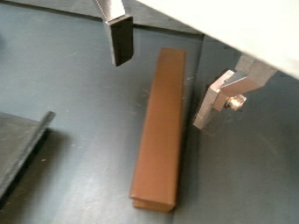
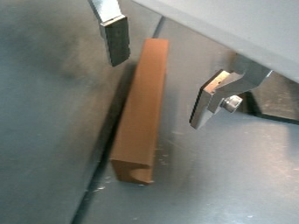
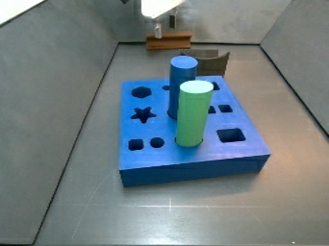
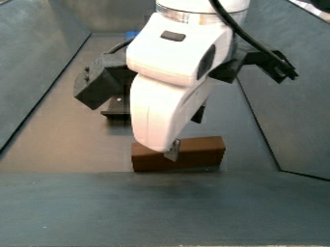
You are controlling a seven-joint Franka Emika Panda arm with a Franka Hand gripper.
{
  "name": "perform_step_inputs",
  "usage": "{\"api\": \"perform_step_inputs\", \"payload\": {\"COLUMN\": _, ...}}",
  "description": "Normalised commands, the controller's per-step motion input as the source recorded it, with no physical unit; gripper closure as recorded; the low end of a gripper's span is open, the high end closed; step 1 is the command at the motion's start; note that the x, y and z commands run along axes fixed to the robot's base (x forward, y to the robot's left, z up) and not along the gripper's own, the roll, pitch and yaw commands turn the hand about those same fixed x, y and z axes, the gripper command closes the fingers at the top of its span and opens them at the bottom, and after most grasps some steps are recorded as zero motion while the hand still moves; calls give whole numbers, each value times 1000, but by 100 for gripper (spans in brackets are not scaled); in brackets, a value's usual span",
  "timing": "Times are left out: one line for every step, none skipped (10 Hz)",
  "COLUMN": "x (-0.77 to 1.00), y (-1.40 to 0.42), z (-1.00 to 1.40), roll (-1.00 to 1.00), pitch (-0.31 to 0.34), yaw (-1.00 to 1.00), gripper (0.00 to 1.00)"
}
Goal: Pick up the arch object. Move up. Place the arch object on the fixture. Regrasp the arch object. Move to above the board. Insert the arch object.
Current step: Pick up the arch object.
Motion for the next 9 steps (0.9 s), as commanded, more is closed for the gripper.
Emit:
{"api": "perform_step_inputs", "payload": {"x": -149, "y": 63, "z": -743, "roll": -106, "pitch": -74, "yaw": 803, "gripper": 0}}
{"api": "perform_step_inputs", "payload": {"x": 0, "y": 0, "z": -629, "roll": -61, "pitch": 0, "yaw": 1000, "gripper": 0}}
{"api": "perform_step_inputs", "payload": {"x": 17, "y": 0, "z": -554, "roll": -43, "pitch": 1, "yaw": 1000, "gripper": 0}}
{"api": "perform_step_inputs", "payload": {"x": 29, "y": 0, "z": -543, "roll": -44, "pitch": 4, "yaw": 1000, "gripper": 0}}
{"api": "perform_step_inputs", "payload": {"x": 31, "y": 0, "z": -534, "roll": -47, "pitch": 3, "yaw": 1000, "gripper": 0}}
{"api": "perform_step_inputs", "payload": {"x": 0, "y": 29, "z": -354, "roll": -144, "pitch": -40, "yaw": 803, "gripper": 0}}
{"api": "perform_step_inputs", "payload": {"x": -231, "y": 0, "z": -440, "roll": -59, "pitch": -86, "yaw": 731, "gripper": 0}}
{"api": "perform_step_inputs", "payload": {"x": -129, "y": -129, "z": -697, "roll": -73, "pitch": -67, "yaw": 657, "gripper": 0}}
{"api": "perform_step_inputs", "payload": {"x": 0, "y": -397, "z": -866, "roll": -79, "pitch": -43, "yaw": 451, "gripper": 0}}
